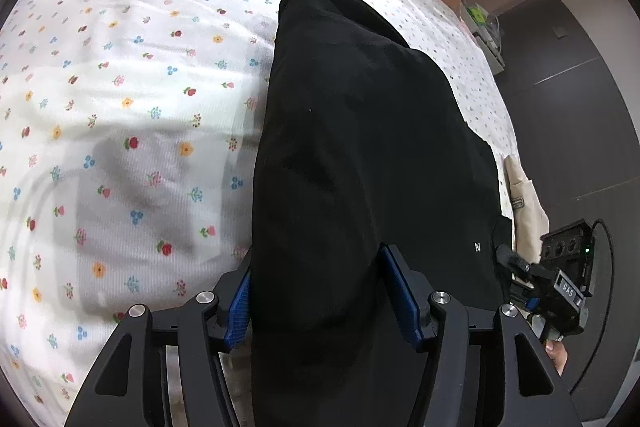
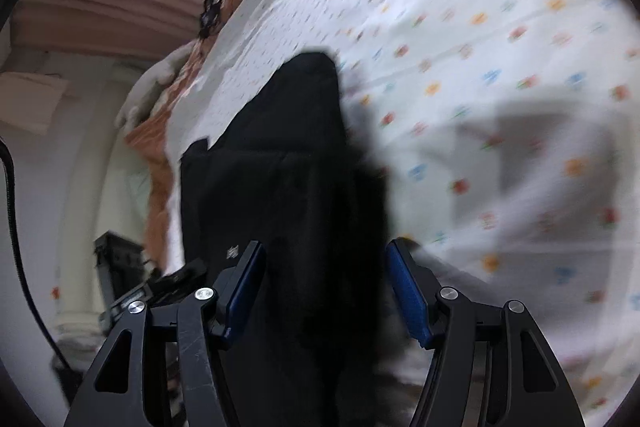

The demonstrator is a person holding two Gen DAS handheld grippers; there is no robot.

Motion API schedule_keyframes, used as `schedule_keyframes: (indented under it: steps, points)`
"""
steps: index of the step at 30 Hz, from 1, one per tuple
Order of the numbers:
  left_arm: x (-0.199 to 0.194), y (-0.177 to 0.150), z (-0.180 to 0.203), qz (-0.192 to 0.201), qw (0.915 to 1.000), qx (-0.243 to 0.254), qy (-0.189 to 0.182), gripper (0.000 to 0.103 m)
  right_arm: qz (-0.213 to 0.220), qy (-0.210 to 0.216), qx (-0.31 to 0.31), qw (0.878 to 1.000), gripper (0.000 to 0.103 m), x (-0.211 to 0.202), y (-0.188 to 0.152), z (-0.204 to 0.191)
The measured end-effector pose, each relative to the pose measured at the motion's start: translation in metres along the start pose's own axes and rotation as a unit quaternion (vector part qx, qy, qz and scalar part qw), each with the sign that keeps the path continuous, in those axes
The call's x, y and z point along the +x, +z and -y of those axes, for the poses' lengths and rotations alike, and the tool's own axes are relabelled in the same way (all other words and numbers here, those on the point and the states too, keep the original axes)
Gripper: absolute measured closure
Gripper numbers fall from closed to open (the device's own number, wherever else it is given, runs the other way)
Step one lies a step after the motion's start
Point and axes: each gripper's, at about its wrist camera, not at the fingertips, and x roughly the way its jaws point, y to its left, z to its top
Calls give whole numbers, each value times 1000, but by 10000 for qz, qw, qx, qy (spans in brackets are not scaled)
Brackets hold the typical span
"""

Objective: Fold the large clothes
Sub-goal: 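Close the left tool on the folded black pants while the right tool grips them too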

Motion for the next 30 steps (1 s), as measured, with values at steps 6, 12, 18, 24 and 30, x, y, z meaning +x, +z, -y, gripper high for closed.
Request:
schedule_keyframes:
  steps: [6,12,18,24,30]
  points:
    - [3,4,-8,67,9999,-87,-88,41,-191,319,77,9993,43,17,7,1]
    - [-1,2,1,175,9998,-68,3,54,-290,237,-15,9993,73,23,6,-8]
    - [-28,-5,15,303,9994,22,-183,71,-18,212,-419,9989,85,-1,-5,-38]
    - [-65,-17,33,575,9976,191,-343,75,305,192,-736,9966,87,-31,-20,-71]
    - [-99,-33,58,768,9948,375,-556,76,612,181,-991,9930,87,-68,-38,-98]
